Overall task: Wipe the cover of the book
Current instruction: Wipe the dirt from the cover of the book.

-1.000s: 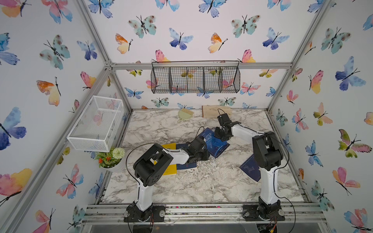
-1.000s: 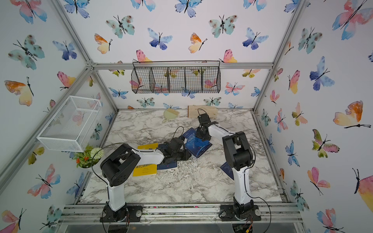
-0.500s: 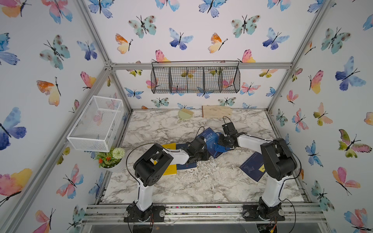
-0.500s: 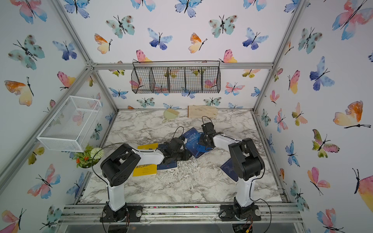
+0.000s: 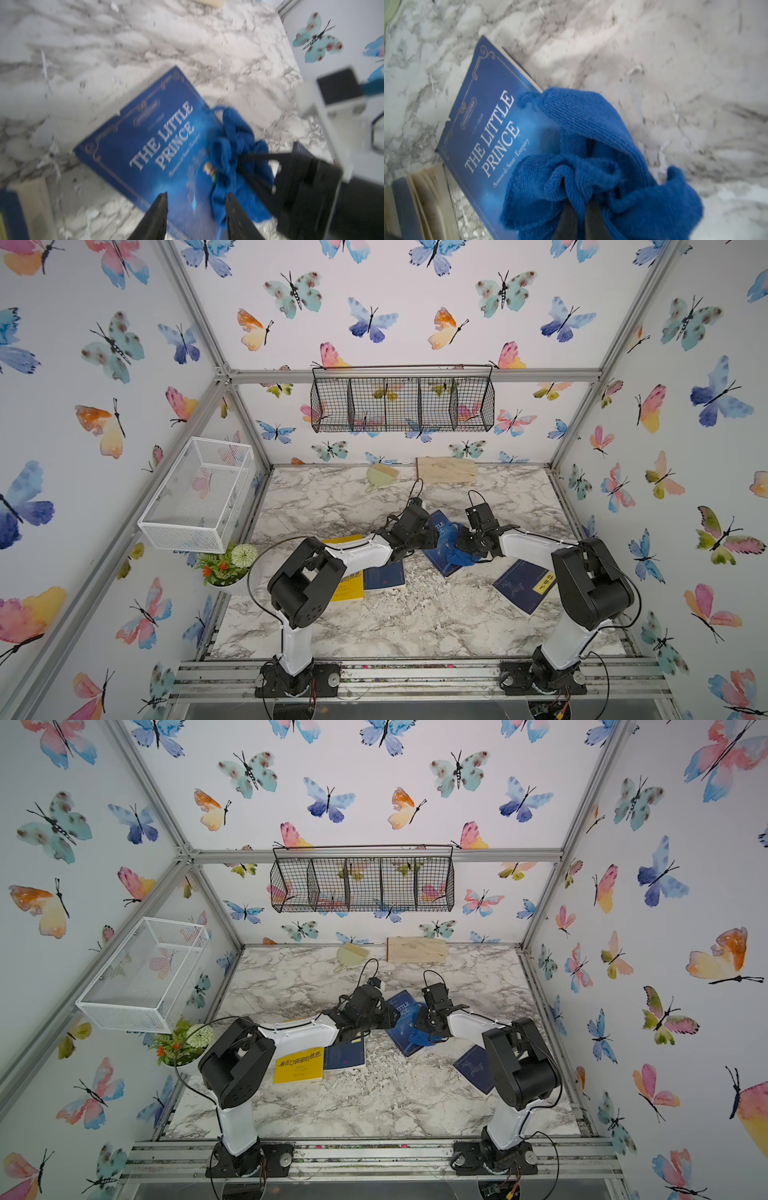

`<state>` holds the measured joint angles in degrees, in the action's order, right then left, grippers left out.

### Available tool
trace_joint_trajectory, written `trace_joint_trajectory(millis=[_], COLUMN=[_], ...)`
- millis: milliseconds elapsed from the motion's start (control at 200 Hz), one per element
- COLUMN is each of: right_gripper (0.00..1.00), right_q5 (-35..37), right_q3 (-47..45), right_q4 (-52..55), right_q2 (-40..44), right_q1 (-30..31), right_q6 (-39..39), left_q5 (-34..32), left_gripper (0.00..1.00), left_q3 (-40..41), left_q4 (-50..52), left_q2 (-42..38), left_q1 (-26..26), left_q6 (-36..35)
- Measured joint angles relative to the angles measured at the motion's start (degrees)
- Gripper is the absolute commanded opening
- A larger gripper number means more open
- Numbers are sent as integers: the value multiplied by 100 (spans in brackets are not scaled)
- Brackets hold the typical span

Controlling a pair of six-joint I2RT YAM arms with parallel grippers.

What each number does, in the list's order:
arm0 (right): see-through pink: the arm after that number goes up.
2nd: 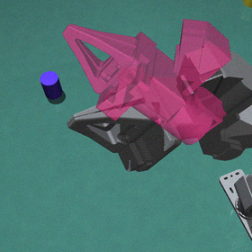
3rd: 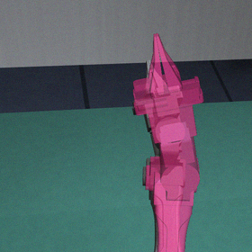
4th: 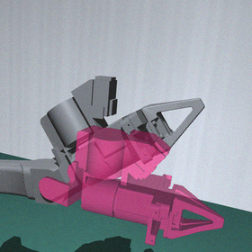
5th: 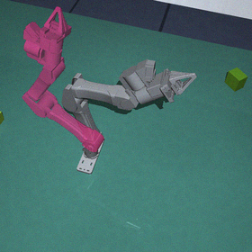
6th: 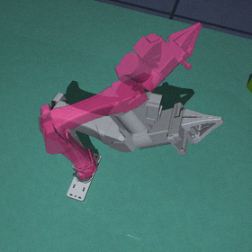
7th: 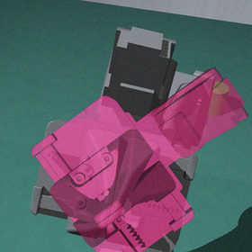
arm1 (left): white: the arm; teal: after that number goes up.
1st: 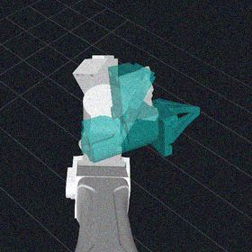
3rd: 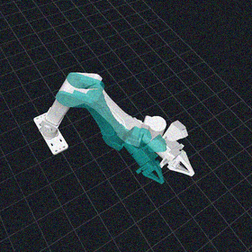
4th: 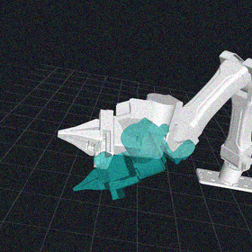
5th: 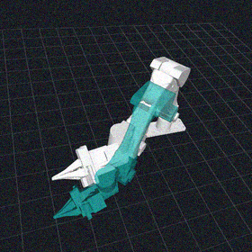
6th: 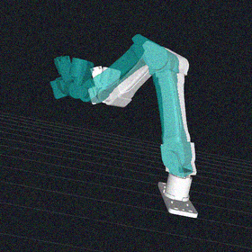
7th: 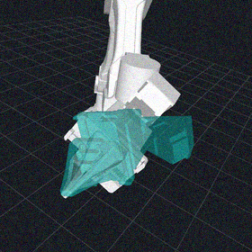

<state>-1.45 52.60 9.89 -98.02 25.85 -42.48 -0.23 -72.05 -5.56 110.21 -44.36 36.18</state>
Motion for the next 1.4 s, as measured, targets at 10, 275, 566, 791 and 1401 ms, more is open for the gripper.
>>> trace_joint_trajectory(millis=[10, 275, 566, 791, 1401], right_gripper=[1, 1, 1, 1, 1], right_q5=[-11, -173, -4, 304, 452], right_q3=[-44, -586, 66, 1113, 1276], right_q4=[4, 616, 1478, 2094, 1152], right_q2=[35, 811, 468, 232, -774], right_q1=[11, 352, 389, 389, 389], right_q6=[-9, -295, -269, -236, -258], left_q5=[-7, -227, -291, -232, 57], left_gripper=[46, 43, 40, 38, 37], left_q3=[-22, -199, -192, -4, 203], left_q4=[4, 321, 184, -138, -273], left_q2=[15, 761, 833, 807, 684], left_q1=[4, 114, 166, 205, 313], left_q6=[0, -153, -409, -439, -361])
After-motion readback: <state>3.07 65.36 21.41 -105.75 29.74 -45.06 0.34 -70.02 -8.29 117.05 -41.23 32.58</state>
